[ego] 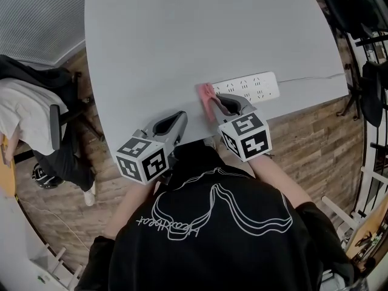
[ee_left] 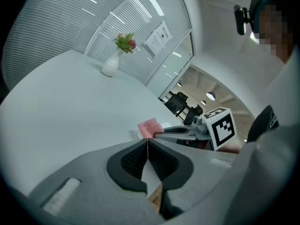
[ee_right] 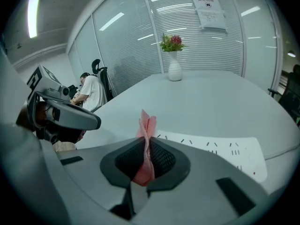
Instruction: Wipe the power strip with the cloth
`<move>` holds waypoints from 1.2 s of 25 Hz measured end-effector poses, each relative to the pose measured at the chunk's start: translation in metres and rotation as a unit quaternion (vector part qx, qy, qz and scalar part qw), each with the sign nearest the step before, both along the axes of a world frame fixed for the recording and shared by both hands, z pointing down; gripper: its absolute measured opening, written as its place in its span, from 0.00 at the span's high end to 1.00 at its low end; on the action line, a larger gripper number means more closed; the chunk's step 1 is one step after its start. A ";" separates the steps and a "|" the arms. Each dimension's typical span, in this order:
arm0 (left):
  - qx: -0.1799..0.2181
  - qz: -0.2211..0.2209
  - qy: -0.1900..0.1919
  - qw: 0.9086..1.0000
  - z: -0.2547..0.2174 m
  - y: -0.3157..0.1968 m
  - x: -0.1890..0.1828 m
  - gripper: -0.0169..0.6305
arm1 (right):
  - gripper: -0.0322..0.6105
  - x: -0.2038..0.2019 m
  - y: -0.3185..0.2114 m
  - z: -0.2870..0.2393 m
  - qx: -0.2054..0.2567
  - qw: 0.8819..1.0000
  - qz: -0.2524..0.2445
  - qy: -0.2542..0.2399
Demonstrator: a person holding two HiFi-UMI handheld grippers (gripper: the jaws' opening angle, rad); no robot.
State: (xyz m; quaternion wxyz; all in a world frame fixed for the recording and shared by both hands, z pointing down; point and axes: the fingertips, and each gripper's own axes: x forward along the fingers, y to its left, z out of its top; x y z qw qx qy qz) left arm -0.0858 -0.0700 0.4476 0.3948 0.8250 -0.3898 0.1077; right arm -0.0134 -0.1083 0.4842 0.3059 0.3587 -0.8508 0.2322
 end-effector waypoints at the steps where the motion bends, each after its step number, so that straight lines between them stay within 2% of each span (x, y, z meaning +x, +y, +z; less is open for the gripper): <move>1: 0.000 0.000 0.000 1.000 0.001 0.000 0.000 0.95 | 0.89 0.000 0.000 0.001 0.001 1.000 0.000 0.002; 8: 0.000 0.001 0.004 1.000 0.001 0.005 0.001 0.95 | 0.89 0.002 0.001 0.002 0.009 1.000 0.000 0.008; 14: -0.001 -0.001 0.003 1.000 0.002 0.006 0.006 0.95 | 0.89 0.019 -0.003 0.002 0.010 1.000 0.011 0.012; 30: 0.006 0.005 0.006 1.000 -0.002 0.002 0.034 0.95 | 0.89 0.102 -0.023 0.002 0.019 0.996 0.077 0.034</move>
